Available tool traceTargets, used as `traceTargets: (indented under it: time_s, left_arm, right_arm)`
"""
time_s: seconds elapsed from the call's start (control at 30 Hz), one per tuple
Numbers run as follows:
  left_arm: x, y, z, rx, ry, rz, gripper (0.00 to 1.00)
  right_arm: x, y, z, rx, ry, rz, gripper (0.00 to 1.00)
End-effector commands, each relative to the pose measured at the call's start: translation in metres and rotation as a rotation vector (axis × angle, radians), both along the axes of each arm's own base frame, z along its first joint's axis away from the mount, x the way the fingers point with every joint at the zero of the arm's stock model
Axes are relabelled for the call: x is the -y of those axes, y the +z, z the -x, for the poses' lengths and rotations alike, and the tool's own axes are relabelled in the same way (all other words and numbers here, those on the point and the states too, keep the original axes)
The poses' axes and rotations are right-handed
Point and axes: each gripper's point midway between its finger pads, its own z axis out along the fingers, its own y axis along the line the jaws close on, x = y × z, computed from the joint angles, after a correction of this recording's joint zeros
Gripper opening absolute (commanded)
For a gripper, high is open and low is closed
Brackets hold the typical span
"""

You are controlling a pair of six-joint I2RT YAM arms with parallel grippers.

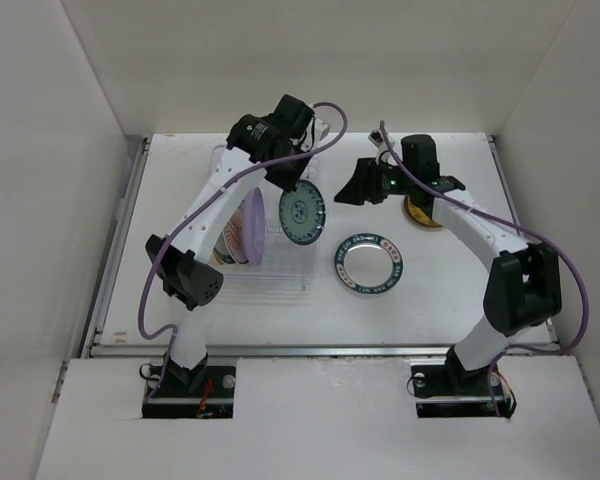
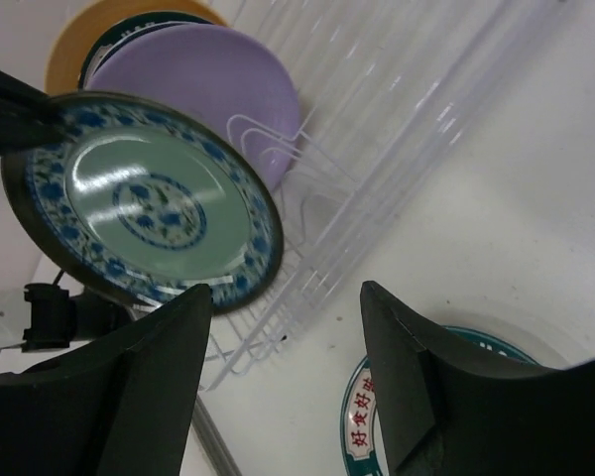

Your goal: Unload the plates from the dish rack

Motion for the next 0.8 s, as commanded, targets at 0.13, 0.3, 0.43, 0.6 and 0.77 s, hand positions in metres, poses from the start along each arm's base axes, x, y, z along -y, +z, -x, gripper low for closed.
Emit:
traceTargets:
  time_s: [0.13,0.3,0.43,0.6,0.77]
  left_arm:
    - [0.039,0.024,0.022,-0.129,-0.134,0.37,0.0]
    - [0.047,0.025,0.027,-0.187,-0.159,0.455,0.0]
    - [0.044,0.027,0.022,-0.192,-0.135,0.483,0.0]
    - [0.04,0.037,0.015,-0.181,-0.124,0.542,0.0]
    - [0.03,0.034,0.003,-0.138,-0.077,0.501,0.0]
  right_arm:
    - [-0.026,0.012,-0.002,0.056,0.081,-0.059,0.68]
    - [-0.028,0.001,-0.005,0.039,0.064,-0.048,0.62]
    - [-0.031,-0.001,-0.001,0.024,0.095,-0.061,0.19]
    - [-0.038,-0.002,0.01,-0.008,0.172,-0.103,0.18]
    - [-0.04,0.003,0.013,-0.009,0.179,-0.133,0.0]
